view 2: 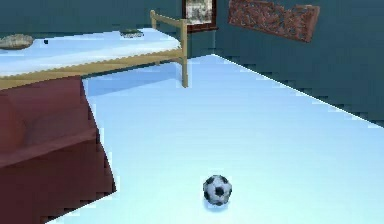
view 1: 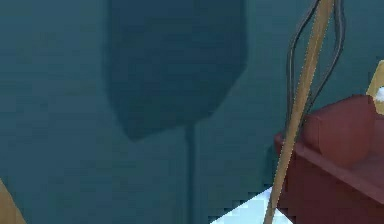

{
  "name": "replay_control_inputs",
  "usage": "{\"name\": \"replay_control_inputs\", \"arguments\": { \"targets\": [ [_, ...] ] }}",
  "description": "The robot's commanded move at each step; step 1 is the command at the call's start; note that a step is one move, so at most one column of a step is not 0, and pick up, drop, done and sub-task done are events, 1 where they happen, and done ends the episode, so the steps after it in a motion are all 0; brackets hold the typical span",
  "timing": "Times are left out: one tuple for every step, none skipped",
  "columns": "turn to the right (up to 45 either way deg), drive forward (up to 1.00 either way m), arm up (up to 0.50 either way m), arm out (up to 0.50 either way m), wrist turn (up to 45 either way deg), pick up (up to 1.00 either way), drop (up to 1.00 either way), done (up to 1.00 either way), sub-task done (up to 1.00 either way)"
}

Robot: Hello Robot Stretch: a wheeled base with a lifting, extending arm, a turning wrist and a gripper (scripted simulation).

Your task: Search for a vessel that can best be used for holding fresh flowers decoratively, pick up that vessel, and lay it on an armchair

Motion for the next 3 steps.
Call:
{"name": "replay_control_inputs", "arguments": {
  "targets": [
    [-45.0, 0.0, 0.0, 0.0, 0.0, 0.0, 0.0, 0.0, 0.0],
    [-45.0, 0.0, 0.0, 0.0, 0.0, 0.0, 0.0, 0.0, 0.0],
    [-45.0, 0.0, 0.0, 0.0, 0.0, 0.0, 0.0, 0.0, 0.0]
  ]
}}
